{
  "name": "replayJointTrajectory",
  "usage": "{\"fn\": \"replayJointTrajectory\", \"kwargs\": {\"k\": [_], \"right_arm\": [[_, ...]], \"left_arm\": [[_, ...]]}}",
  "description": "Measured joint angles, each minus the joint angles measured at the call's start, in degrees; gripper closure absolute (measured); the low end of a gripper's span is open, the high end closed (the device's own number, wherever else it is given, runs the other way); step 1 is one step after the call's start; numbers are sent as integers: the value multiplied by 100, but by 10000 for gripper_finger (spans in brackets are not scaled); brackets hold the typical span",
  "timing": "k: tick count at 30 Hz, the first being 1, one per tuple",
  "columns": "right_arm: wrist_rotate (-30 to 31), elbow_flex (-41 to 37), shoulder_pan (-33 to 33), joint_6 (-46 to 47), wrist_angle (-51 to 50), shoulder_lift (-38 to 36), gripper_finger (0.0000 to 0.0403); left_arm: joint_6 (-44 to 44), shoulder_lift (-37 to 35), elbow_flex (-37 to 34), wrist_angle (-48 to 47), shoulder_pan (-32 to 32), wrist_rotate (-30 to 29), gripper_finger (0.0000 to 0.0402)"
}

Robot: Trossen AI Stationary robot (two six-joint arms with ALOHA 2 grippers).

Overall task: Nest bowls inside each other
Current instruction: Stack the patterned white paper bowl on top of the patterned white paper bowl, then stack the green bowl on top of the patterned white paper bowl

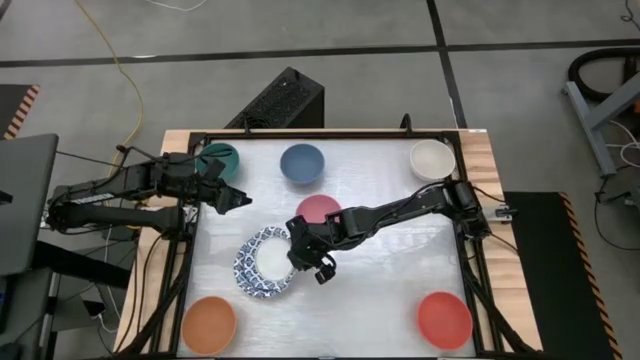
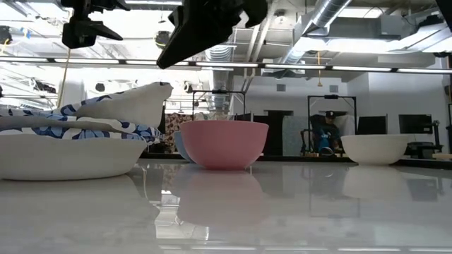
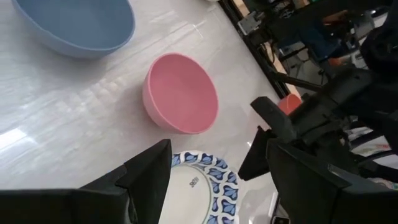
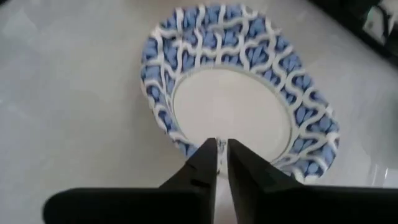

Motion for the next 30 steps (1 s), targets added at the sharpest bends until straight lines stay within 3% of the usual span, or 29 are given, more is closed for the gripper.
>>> {"fn": "replayJointTrajectory", "kwargs": {"k": [11,22,30], "right_arm": [[-15,-4,-231,137,-91,20,383],[48,-9,-118,278,133,581,379],[505,137,-22,260,158,156,384]], "left_arm": [[76,0,0,-7,0,6,150],[175,-1,2,-7,2,22,150],[464,0,2,-10,2,24,150]]}}
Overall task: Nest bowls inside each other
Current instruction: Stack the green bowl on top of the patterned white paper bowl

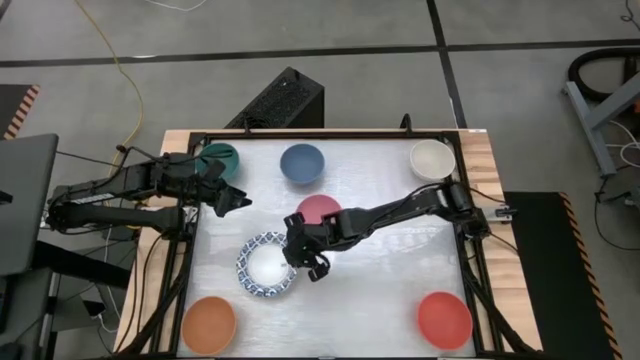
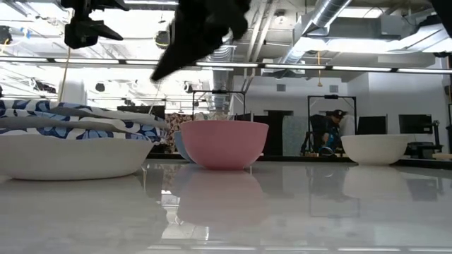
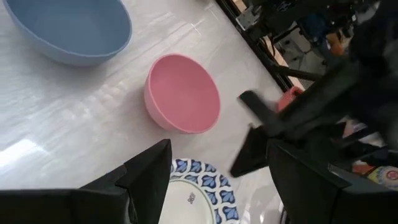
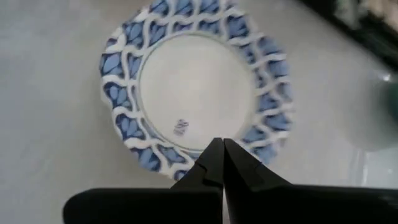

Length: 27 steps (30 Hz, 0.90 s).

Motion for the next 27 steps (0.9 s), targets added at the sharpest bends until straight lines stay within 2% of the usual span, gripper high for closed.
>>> {"fn": "replayJointTrajectory", "kwargs": {"k": [4,10,14,17,21,23,27], "right_arm": [[470,37,-52,125,-364,-355,378],[1061,32,-199,802,-1297,-1160,375],[1126,34,-269,1281,-1894,-1785,372],[1147,34,-269,1495,-2307,-2271,362],[1323,34,-269,1838,-2851,-2824,346],[1408,32,-269,1975,-3079,-3056,342],[1438,34,-273,2131,-3341,-3373,339]], "left_arm": [[159,25,7,-480,-1,-226,150],[450,377,7,-1340,27,-1291,154],[667,807,51,-1615,326,-1091,154],[1157,1322,197,-2144,612,-1012,154],[2086,2047,614,-2818,1003,-1426,154],[2521,2321,790,-2921,1187,-1621,154],[3390,2693,893,-2834,1646,-1657,154]]}}
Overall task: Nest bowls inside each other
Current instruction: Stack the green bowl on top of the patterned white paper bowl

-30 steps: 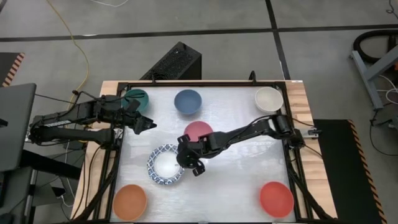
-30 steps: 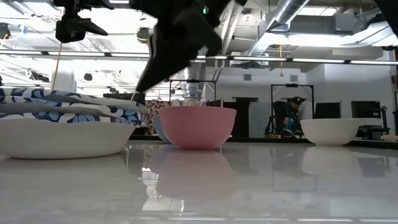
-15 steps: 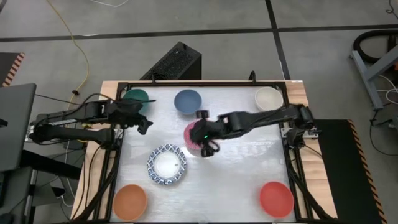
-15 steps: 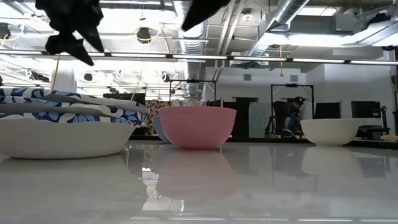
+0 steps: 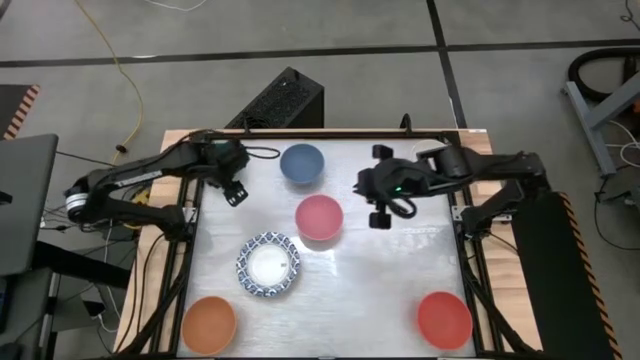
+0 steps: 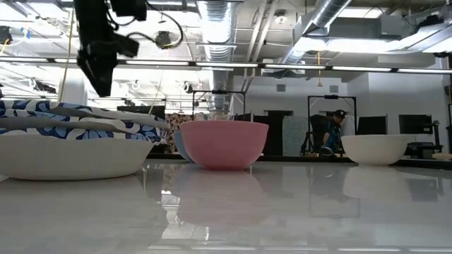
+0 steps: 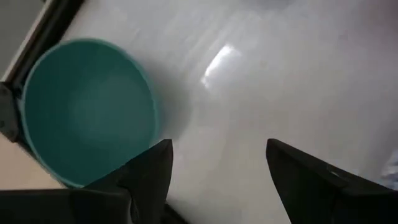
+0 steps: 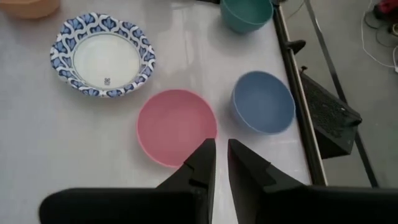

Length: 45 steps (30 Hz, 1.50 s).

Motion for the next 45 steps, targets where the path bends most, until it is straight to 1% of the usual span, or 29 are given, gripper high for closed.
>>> {"fn": "replayJointTrajectory", "kwargs": {"k": [5,11,15,19,21,23,26,29,30,33,37,41,45], "right_arm": [[0,-2,2,63,-181,-117,339],[-2,-2,0,76,-625,-80,339],[-4,-3,0,82,-928,3,339],[-4,-4,0,79,-1004,45,339],[-7,-4,0,90,-1007,52,339],[-7,-4,0,129,-1008,52,339],[-4,-4,0,165,-1017,46,339],[-4,-4,0,294,-1085,37,339],[-4,-4,0,373,-1140,35,339],[-4,-4,0,605,-1350,33,339],[-3,-4,15,807,-1602,10,339],[9,-7,52,786,-1662,-152,339],[239,-7,46,789,-1712,-420,339]], "left_arm": [[473,375,-225,179,575,108,154],[682,766,-437,733,1144,122,154],[827,989,-678,1002,1368,264,155],[971,1221,-868,1158,1399,281,162],[945,1334,-913,1223,1399,213,183],[928,1413,-924,1301,1399,171,217],[921,1469,-923,1404,1399,164,290],[901,1466,-924,1482,1399,164,372],[887,1466,-924,1491,1399,173,386],[938,1466,-924,1480,1397,293,396],[1018,1449,-731,1197,1205,687,400],[1233,1259,-244,889,753,725,401],[1564,878,382,800,139,731,401]]}}
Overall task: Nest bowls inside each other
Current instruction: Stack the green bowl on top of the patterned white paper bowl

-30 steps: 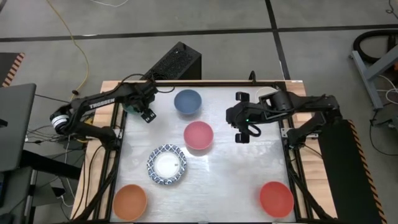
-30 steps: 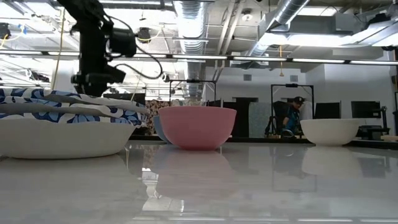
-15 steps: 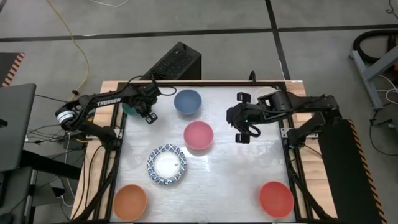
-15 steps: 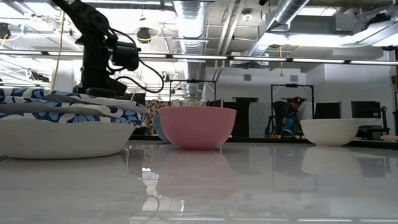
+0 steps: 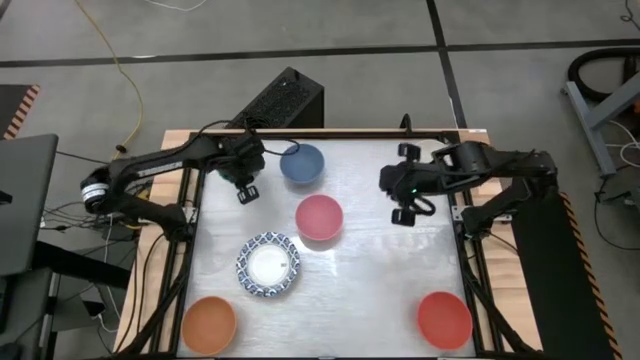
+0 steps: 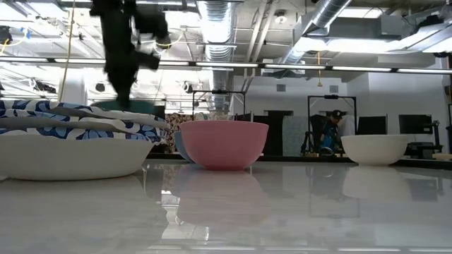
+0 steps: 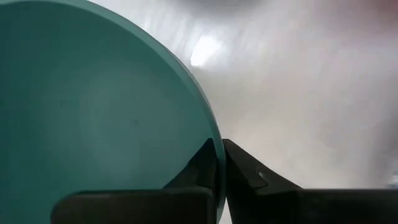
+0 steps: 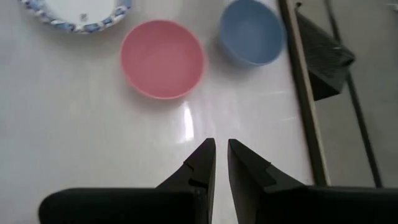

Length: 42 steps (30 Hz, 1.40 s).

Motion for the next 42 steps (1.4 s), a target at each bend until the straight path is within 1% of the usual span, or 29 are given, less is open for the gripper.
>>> {"fn": "replayJointTrajectory", "kwargs": {"k": [3,6,10,12,15,18,20,23,26,31,35,40,42], "right_arm": [[214,0,-2,114,-57,-236,339],[309,0,-2,130,-79,-443,339],[347,0,-2,141,-77,-598,339],[347,0,-2,141,-77,-643,339],[347,0,-2,141,-79,-649,339],[344,0,-2,139,-96,-630,339],[343,0,-2,136,-96,-627,339],[340,0,-2,130,-98,-627,339],[337,0,-2,130,-98,-627,339],[321,0,-2,132,-98,-627,339],[321,0,0,130,-98,-627,339],[299,0,2,132,-98,-627,339],[233,0,2,135,-101,-627,339]], "left_arm": [[329,-370,461,-46,-575,7,401],[751,-731,783,-63,-1277,48,401],[1203,-1067,945,-71,-2405,5,401],[1437,-1126,945,-155,-2962,89,401],[1635,-1094,943,-377,-3745,262,401],[1569,-912,943,-583,-4477,342,401],[1404,-727,939,-670,-4925,230,401],[1259,-395,939,-662,-5496,-121,401],[1255,-19,893,-652,-5790,-283,401],[850,543,644,-666,-5970,-123,401],[1012,891,596,-509,-6087,-168,401],[1275,1062,596,-175,-6219,-151,401],[1289,1061,596,-183,-6233,-174,401]]}}
